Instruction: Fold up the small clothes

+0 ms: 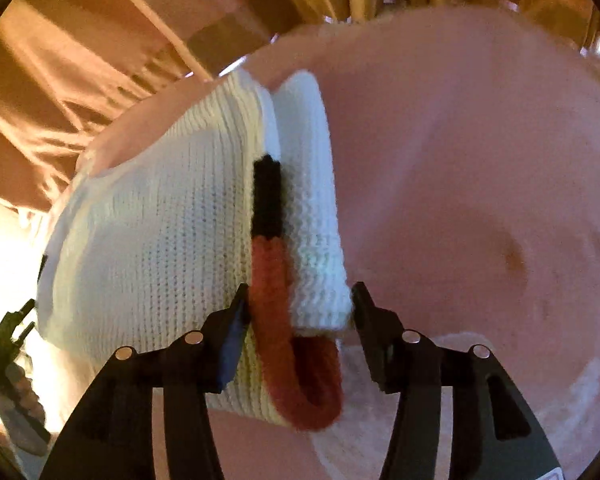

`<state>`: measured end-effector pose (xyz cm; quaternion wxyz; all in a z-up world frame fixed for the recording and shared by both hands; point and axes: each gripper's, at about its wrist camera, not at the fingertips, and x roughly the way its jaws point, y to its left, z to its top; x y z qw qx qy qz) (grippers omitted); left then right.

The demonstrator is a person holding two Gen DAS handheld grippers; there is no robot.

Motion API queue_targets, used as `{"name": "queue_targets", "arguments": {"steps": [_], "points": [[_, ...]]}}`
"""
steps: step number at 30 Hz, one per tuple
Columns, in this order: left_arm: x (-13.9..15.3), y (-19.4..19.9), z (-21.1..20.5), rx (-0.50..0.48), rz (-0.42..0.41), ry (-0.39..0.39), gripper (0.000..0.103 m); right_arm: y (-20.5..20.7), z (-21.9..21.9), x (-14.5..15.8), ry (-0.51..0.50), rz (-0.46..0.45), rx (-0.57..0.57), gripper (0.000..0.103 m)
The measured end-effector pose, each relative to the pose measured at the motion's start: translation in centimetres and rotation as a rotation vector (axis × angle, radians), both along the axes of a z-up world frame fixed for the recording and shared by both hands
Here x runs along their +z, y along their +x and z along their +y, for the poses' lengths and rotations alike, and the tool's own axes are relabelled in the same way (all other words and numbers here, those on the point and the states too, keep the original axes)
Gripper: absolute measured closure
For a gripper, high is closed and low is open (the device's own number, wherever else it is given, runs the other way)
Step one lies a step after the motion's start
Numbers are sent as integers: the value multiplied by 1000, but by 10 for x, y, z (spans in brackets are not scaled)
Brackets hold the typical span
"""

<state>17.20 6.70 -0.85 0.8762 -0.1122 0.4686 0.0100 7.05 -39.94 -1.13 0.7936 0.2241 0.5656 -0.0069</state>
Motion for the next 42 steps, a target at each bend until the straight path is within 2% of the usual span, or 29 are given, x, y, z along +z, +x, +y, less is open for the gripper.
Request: {"name": "queue_targets", "arguments": {"steps": [2,4,5,6,7,8,10,13,15,16,18,20,21,22,23,24,25,26,27,29,31,33,37,39,42], "points": [[-21,10,11,44,95,-86,24,0,0,-5,51,2,-19,49],[-37,17,17,78,154,-178,24,1,1,-9,106,2,-30,49],[-35,18,15,80,139,-165,26,1,1,-9,103,-3,-31,51],[-33,20,10,55,133,-149,40,2,2,-9,105,-7,-29,68],[-32,20,7,30,130,-148,63,3,3,-9,119,-9,-28,73],[-30,20,4,-6,138,-187,71,2,4,-3,130,-17,-32,76],[-20,17,8,-22,128,-223,81,1,2,15,123,-70,-36,80],[10,-2,24,-77,91,-300,85,-16,-4,64,110,-163,-18,81],[23,-18,29,-121,85,-295,85,-36,-2,87,6,-173,28,81],[24,-27,27,-143,95,-249,85,-44,-3,88,-63,-153,39,80],[10,-36,24,-170,154,-210,84,-50,-4,73,-130,-87,33,75],[-14,-39,19,-187,225,-181,82,-47,1,37,-151,47,68,71],[-25,-40,18,-174,242,-168,76,-45,4,28,-199,85,69,71],[-30,-41,17,-159,243,-172,69,-44,11,31,-275,76,73,68],[-30,-43,20,-130,234,-191,68,-45,16,46,-331,15,78,68],[-27,-43,22,-113,226,-204,63,-47,23,64,-386,-60,70,64],[-21,-43,23,-93,202,-204,53,-49,29,77,-429,-118,59,50],[-14,-42,22,-73,176,-175,49,-51,40,98,-475,-214,50,44],[-8,-43,21,-63,151,-144,47,-50,48,109,-477,-270,56,42],[8,-44,7,-68,83,-37,47,-45,68,117,-406,-330,100,49],[18,-43,-8,-92,40,29,46,-31,93,111,-301,-322,176,96],[27,-46,-34,-143,-9,111,40,-17,115,98,-238,-287,229,99],[34,-43,-76,-218,-76,243,37,11,156,69,-140,-218,302,103],[28,-38,-84,-243,-84,274,34,20,175,59,-136,-198,321,103],[18,-35,-93,-271,-59,278,32,28,190,38,-140,-136,342,103]]}}
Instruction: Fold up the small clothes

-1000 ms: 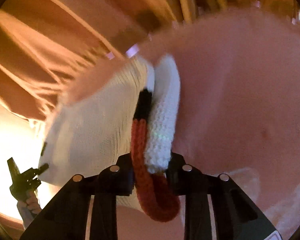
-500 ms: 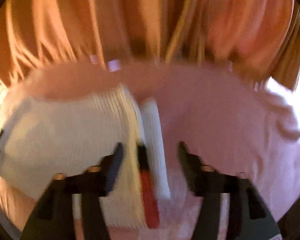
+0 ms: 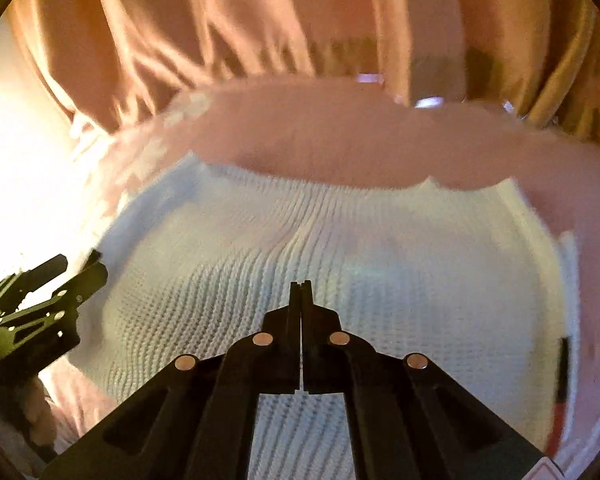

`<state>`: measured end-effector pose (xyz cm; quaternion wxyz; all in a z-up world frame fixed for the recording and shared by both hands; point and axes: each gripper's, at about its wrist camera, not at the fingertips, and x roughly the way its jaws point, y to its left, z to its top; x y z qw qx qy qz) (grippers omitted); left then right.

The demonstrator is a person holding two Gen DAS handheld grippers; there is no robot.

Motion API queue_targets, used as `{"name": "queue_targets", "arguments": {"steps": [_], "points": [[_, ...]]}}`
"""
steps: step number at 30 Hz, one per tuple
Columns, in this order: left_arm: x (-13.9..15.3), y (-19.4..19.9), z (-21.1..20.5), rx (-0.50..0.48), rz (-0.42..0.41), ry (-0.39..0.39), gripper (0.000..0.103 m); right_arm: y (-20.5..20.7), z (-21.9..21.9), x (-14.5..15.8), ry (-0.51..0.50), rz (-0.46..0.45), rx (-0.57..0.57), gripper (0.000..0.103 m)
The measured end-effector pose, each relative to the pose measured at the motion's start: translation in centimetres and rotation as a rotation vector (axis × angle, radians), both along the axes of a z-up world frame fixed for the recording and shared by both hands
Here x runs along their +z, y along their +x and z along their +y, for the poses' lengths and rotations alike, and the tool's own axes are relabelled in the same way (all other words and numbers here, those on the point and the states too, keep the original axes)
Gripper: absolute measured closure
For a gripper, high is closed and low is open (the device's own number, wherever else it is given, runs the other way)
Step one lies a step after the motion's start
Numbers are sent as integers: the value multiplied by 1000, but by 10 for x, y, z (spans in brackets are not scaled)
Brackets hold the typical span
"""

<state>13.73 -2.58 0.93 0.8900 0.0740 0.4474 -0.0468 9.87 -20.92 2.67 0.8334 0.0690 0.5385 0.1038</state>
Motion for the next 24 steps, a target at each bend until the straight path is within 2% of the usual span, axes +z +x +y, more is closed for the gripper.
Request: {"name": "queue_targets", "arguments": {"steps": [3,8,10,12,15,16,18,21,23,24], "points": [[-10,3,-1,-9,21,10,32,11,8,-29,-38,83,17,103],[-16,9,5,1,30,31,32,9,17,-34,-111,65,54,103],[-17,16,13,12,47,-5,24,8,18,-33,-115,62,56,103],[-19,31,31,49,92,-86,21,7,19,-34,-114,63,55,103],[-35,55,57,113,204,-228,21,10,19,-35,-116,63,58,103],[-46,66,63,128,276,-285,22,10,18,-35,-117,63,60,103],[-62,76,66,133,366,-364,22,12,17,-36,-113,66,62,103],[-64,77,67,144,352,-380,22,13,16,-36,-109,68,67,103],[-62,75,66,143,334,-376,29,16,16,-35,-107,72,65,103],[-61,74,67,147,320,-373,50,17,16,-35,-108,72,65,103]]}}
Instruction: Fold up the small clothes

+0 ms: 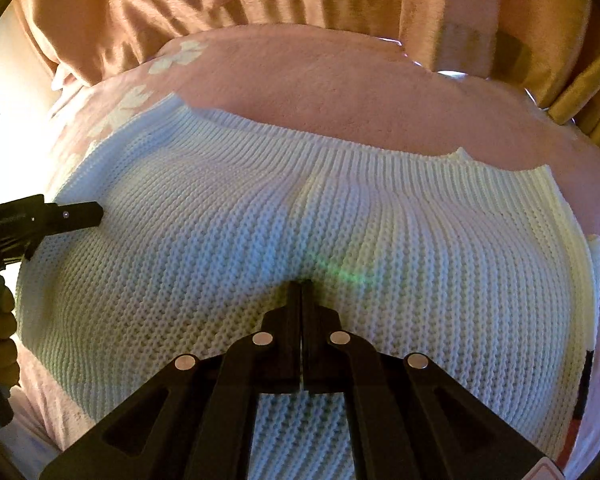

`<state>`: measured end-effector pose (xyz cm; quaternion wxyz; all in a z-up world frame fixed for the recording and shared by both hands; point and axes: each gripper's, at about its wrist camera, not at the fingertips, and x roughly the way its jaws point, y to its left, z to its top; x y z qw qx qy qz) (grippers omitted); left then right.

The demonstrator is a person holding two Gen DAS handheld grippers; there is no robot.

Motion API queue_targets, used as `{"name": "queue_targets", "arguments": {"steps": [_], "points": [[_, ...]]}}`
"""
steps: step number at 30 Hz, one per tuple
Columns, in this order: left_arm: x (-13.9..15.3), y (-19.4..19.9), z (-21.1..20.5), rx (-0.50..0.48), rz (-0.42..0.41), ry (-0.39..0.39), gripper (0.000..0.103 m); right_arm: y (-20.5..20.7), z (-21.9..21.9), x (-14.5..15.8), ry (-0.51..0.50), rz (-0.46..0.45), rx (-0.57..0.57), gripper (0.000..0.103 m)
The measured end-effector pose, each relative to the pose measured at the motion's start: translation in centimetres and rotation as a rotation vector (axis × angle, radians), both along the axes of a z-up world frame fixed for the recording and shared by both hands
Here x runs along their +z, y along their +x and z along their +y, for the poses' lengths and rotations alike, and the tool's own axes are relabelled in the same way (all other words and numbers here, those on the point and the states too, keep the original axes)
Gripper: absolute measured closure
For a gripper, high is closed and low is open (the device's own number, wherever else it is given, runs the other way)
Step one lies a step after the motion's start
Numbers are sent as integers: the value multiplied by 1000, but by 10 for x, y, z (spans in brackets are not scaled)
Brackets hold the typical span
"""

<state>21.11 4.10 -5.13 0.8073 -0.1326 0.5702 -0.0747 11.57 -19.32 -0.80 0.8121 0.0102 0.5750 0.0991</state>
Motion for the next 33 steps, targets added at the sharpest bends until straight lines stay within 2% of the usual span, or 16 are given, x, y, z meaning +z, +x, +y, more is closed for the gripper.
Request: {"name": "queue_targets", "arguments": {"steps": [1,3,6,10,15,20,23,25,28,33], "points": [[3,0,0,-7,-3,-18,70,1,0,1,0,0,0,103],[13,-5,2,3,-11,-87,79,2,-1,2,5,1,-1,103],[53,-24,-9,-27,-104,-143,81,4,-4,2,29,7,-8,103],[114,-51,-52,-137,-224,-199,81,8,-14,1,98,27,-30,103],[148,-64,-119,-238,-254,-228,81,12,-34,-4,245,70,-67,103],[141,-70,-190,-294,-209,-215,81,11,-79,-9,462,139,-157,103],[126,-75,-231,-308,-182,-191,81,2,-121,8,427,113,-248,103],[114,-76,-253,-313,-171,-171,81,-10,-161,22,384,75,-332,96],[95,-82,-287,-325,-156,-123,81,-29,-211,34,358,35,-429,94],[42,-91,-327,-328,-103,-18,79,-58,-252,45,386,-5,-482,94]]}}
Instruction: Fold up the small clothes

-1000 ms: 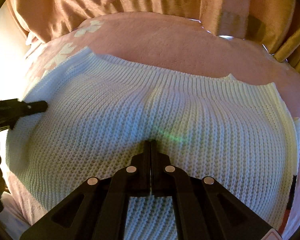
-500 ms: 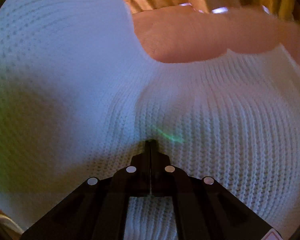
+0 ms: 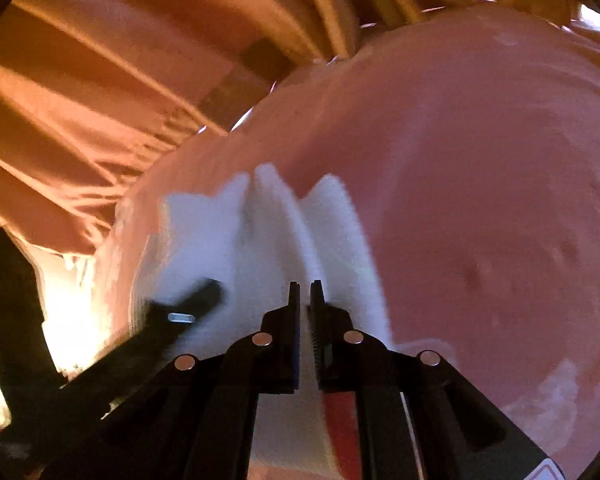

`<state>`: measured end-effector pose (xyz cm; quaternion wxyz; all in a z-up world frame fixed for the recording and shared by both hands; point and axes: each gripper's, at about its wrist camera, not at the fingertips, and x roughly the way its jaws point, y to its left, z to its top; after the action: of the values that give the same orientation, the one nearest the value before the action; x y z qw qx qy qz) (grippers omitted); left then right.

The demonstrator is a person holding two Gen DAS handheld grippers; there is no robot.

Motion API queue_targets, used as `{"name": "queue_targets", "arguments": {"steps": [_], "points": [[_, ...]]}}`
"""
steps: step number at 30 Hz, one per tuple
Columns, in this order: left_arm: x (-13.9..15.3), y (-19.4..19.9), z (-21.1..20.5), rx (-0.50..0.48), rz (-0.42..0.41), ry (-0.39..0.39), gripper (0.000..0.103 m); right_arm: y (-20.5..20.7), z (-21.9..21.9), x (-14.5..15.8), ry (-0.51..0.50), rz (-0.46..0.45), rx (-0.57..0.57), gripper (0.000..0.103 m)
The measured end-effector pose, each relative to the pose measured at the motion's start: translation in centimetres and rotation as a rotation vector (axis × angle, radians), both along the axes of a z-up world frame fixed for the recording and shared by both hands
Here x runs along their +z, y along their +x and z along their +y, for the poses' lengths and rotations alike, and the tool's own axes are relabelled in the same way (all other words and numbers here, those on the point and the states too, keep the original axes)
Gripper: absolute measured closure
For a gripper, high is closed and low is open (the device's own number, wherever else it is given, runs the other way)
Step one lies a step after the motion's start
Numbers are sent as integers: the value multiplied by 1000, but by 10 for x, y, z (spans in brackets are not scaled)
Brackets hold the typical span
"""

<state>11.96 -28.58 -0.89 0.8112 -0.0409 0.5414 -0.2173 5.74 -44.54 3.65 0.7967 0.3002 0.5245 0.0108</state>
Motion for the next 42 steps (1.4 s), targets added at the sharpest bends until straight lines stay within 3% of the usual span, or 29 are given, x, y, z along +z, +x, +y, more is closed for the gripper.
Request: {"name": "queue_targets", "arguments": {"steps": [3,4,6,8,9,10,12,16,22,23,24,26,28,30,31,32,34,35,37,39,40,42], "points": [[-14,-17,-18,-29,-110,70,70,-6,-8,4,3,-12,3,94],[-11,-23,-19,-40,-139,58,58,-6,-7,6,4,-17,5,93],[-1,-31,-13,-57,-156,3,50,-9,-13,8,23,-32,5,92],[17,-40,8,-98,-192,-55,33,-8,-18,10,56,-58,11,83],[26,-42,20,-102,-210,-73,23,-9,-17,14,62,-74,17,68],[38,-45,37,-98,-240,-96,21,-11,-18,18,59,-87,21,57],[53,-50,68,-95,-302,-95,18,-15,-15,26,47,-115,42,55],[62,-44,130,-59,-368,16,15,-18,-2,29,83,-138,98,39],[38,-39,170,-32,-307,-31,15,7,52,-7,60,-15,215,39],[30,-41,176,-26,-304,-37,15,10,58,-11,44,-4,228,56],[27,-41,179,-24,-300,-37,15,12,64,-14,23,4,237,89],[19,-41,182,-28,-274,-35,15,13,66,-2,32,-43,226,89],[16,-40,183,-41,-251,-45,15,8,57,31,50,-148,206,89],[16,-41,183,-48,-261,-45,15,-1,46,53,-12,-200,222,89],[16,-42,183,-51,-267,-45,15,-2,43,47,-53,-170,235,88],[15,-44,181,-62,-271,-41,15,-1,36,19,-126,-58,224,87],[9,-47,174,-90,-253,-27,15,0,33,-31,-144,125,221,85],[6,-49,171,-103,-243,-19,15,0,35,-34,-148,122,226,83],[0,-55,165,-129,-227,-2,15,-3,38,-11,-171,55,230,81],[-2,-60,159,-142,-236,15,15,-22,38,25,-169,-79,202,75],[-2,-61,157,-146,-241,21,15,-29,39,31,-154,-101,206,67],[-5,-64,152,-146,-251,49,15,-45,43,29,-100,-91,217,66]]}}
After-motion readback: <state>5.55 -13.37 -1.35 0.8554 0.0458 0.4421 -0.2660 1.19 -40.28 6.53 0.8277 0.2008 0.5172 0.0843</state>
